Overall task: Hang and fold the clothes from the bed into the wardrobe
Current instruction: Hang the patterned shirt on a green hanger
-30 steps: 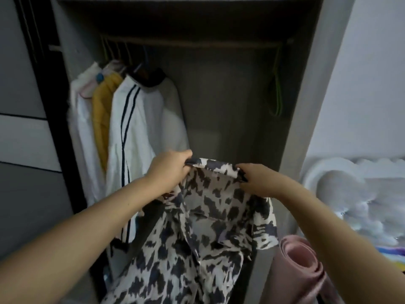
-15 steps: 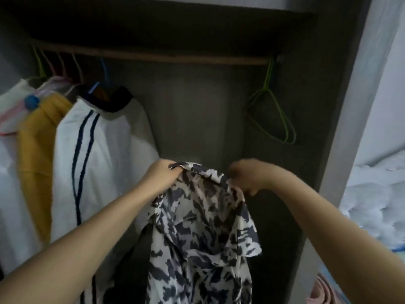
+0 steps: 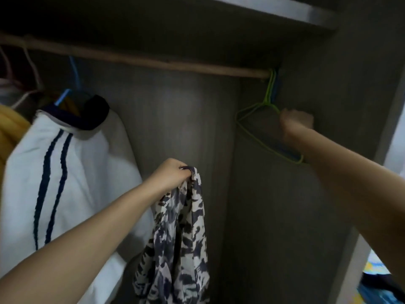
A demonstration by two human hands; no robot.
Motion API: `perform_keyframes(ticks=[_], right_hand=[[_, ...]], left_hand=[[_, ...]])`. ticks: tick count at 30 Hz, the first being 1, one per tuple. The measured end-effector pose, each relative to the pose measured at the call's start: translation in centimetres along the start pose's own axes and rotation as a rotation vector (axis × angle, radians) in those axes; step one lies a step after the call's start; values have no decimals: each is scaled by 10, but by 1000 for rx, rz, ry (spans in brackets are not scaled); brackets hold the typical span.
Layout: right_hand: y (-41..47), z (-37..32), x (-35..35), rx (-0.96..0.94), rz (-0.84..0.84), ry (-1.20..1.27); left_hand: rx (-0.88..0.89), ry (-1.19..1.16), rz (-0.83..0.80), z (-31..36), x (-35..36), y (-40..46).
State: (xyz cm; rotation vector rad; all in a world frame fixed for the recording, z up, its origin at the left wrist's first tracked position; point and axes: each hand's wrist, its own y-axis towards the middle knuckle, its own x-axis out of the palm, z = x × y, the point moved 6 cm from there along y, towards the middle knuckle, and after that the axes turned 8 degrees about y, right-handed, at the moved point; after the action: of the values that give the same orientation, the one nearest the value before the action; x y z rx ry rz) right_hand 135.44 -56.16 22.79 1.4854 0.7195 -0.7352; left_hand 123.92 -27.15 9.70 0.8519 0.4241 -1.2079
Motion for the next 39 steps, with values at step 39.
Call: perform_keyframes(ticks=[39], right_hand=[[-245, -114, 89, -156, -302, 1989]], left_hand=[[-158, 232, -512, -42, 0, 10]])
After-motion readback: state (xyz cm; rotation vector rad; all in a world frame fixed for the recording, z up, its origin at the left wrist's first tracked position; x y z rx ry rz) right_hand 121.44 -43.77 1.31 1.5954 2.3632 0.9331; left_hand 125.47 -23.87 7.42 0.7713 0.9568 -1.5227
